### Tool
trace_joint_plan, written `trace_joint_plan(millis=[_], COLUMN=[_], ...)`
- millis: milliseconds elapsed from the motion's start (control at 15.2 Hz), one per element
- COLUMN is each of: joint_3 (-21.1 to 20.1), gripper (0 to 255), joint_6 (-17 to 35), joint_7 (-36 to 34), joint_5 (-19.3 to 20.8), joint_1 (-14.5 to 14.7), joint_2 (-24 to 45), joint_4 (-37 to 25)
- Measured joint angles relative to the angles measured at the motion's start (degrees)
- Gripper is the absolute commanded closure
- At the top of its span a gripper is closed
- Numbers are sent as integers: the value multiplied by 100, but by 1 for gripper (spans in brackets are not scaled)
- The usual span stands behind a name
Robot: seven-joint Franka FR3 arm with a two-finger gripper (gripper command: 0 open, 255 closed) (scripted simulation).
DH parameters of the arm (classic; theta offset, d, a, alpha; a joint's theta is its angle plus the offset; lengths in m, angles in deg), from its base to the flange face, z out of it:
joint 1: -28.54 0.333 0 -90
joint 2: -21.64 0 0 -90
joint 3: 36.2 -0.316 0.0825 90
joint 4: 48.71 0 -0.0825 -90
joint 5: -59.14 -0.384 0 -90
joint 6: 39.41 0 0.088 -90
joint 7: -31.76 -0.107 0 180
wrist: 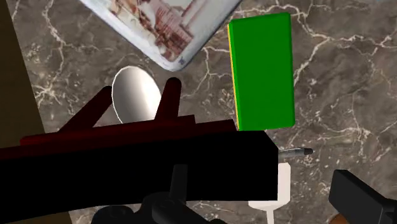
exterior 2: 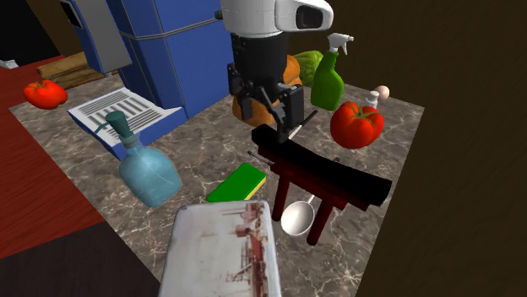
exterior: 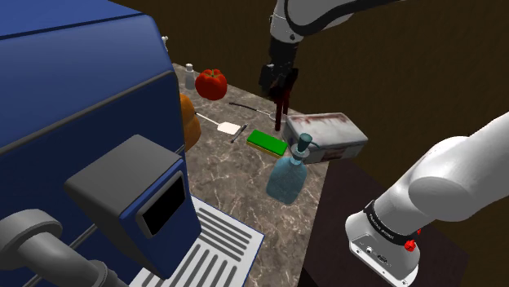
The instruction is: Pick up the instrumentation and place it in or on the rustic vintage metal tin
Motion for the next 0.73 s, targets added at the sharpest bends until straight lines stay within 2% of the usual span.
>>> trace_joint_plan(millis=[198, 396, 528, 726], joint_3=[-100, -210, -234, -286], gripper=[0, 0, 0, 0], joint_6=[764, 1195, 894, 854], joint_7=[-28, -129, -135, -199], joint_5=[50, 141, 208, 335], joint_1=[54, 135, 161, 258], joint_2=[640, 1296, 1752, 2399], joint_4=[-381, -752, -1043, -1566])
